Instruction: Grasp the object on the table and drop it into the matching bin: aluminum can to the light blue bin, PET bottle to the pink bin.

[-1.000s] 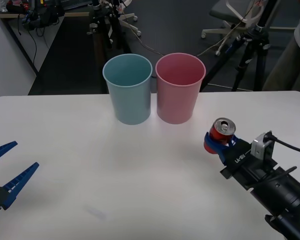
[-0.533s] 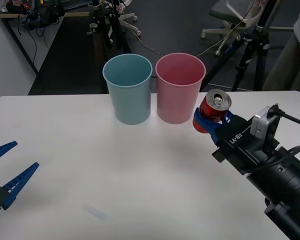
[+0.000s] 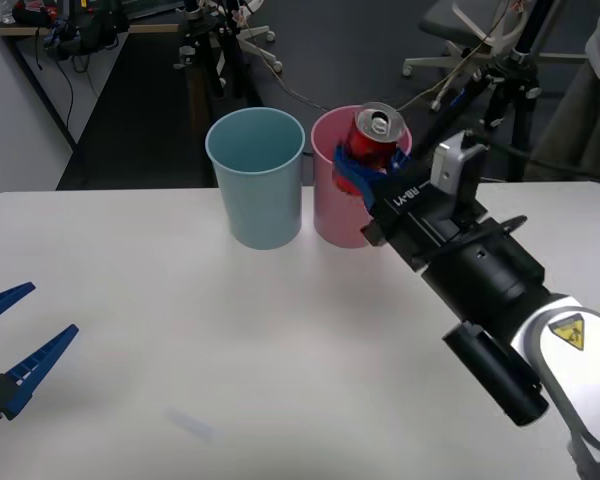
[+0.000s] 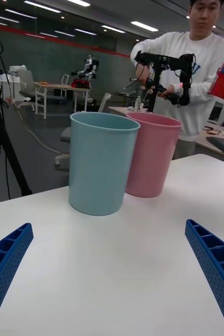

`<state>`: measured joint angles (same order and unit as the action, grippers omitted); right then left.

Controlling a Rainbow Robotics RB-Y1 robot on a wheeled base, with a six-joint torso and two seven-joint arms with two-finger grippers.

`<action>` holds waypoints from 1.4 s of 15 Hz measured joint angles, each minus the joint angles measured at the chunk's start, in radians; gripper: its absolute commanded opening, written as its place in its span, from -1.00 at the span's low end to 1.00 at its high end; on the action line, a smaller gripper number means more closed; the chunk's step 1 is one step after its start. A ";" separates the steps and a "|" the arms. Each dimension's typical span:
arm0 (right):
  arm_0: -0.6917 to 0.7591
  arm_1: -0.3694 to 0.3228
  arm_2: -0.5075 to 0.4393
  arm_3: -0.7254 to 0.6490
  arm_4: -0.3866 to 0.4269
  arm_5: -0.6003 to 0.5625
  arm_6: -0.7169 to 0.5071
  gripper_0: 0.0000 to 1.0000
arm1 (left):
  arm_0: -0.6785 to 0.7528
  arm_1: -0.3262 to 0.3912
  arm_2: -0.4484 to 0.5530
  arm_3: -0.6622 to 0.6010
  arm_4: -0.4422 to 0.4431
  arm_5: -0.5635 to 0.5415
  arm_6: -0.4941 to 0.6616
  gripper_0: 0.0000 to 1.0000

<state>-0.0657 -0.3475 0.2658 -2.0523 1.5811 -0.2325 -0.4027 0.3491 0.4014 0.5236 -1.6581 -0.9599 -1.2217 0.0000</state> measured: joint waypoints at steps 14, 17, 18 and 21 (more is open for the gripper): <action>-0.660 0.265 0.032 0.798 0.062 0.196 0.010 -1.00 | 0.000 0.000 0.000 0.000 0.000 0.000 0.000 1.00; -0.752 0.302 0.032 0.948 0.084 0.224 0.010 -1.00 | 0.000 0.000 0.000 0.000 0.000 0.000 0.000 1.00; -0.770 0.310 0.032 0.983 0.089 0.229 0.010 -1.00 | 0.000 0.000 0.000 0.000 0.000 0.000 0.000 1.00; -0.798 0.329 0.033 1.041 0.104 0.234 0.009 -1.00 | 0.000 0.000 0.000 0.000 0.000 0.000 0.000 1.00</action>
<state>-0.8633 -0.0188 0.2985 -1.0109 1.6848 0.0015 -0.3938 0.3491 0.4014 0.5236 -1.6581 -0.9599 -1.2217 0.0000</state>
